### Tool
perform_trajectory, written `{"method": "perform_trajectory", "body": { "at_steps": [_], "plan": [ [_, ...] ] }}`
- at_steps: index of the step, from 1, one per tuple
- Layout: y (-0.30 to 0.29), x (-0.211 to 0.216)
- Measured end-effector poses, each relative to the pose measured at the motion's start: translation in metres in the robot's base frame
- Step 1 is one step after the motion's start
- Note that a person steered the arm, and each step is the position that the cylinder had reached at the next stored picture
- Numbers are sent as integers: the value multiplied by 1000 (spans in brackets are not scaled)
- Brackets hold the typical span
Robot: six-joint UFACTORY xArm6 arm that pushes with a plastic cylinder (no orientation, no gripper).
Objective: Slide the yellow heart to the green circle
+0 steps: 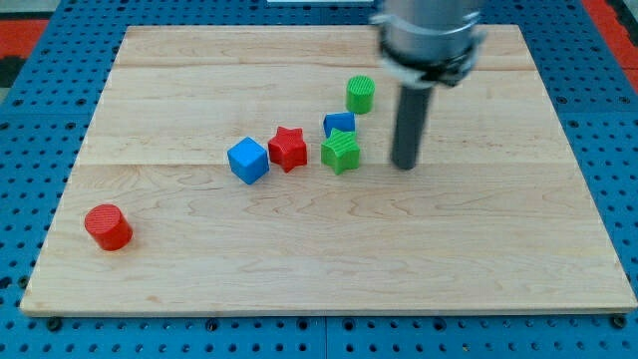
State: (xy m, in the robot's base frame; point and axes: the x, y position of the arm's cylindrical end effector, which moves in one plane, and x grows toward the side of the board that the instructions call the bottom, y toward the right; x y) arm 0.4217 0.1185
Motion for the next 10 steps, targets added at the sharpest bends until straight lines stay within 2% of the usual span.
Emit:
{"method": "perform_trajectory", "body": {
  "at_steps": [1, 3, 4, 5, 6, 8, 9, 10],
  "plan": [
    [-10, -41],
    [-93, -45],
    [-57, -53],
    [24, -84],
    [3, -127],
    [-58, -115],
    [-66, -100],
    [-20, -76]
  ]
}}
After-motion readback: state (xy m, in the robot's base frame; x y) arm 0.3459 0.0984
